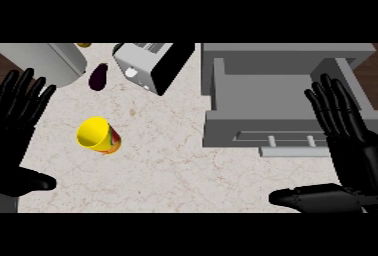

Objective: Pick up the cup, place it into the drawer and close the drawer

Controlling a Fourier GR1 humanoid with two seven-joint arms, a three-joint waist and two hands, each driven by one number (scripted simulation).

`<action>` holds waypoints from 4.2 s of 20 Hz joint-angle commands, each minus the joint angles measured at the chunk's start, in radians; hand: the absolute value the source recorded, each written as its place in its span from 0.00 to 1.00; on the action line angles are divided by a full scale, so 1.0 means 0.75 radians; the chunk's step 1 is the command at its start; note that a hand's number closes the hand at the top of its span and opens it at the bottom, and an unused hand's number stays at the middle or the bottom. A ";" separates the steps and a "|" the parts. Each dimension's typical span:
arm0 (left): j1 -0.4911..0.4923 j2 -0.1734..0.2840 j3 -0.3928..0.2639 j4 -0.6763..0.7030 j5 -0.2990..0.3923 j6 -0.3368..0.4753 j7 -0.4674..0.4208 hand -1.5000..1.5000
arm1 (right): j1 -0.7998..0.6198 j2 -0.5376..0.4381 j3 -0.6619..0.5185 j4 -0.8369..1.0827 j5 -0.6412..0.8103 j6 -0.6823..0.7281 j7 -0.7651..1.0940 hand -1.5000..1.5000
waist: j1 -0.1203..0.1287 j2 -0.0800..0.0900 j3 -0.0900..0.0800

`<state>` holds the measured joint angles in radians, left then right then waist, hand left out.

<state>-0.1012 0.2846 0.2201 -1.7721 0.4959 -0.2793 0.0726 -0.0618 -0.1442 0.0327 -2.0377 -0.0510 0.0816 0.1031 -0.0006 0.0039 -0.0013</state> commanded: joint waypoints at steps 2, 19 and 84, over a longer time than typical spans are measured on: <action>-0.067 -0.013 -0.006 0.164 -0.082 -0.003 -0.048 0.00 | -0.222 -0.009 -0.058 0.178 -0.035 0.012 0.056 0.00 | 0.005 -0.003 0.002; -0.199 0.063 0.054 1.144 -0.437 -0.145 -0.654 0.00 | -0.175 -0.022 -0.122 0.193 -0.046 0.084 -0.056 0.00 | -0.006 -0.003 0.001; -0.624 -0.215 0.191 1.920 -0.586 0.124 -1.734 1.00 | -0.358 -0.098 -0.222 0.280 -0.107 0.128 0.060 0.00 | -0.022 0.004 -0.002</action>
<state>-0.5432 0.1491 0.3795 -0.3074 0.0548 -0.0644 -1.1162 -0.3046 -0.2134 -0.1344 -1.8367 -0.1339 0.1829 0.1308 -0.0213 0.0077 -0.0024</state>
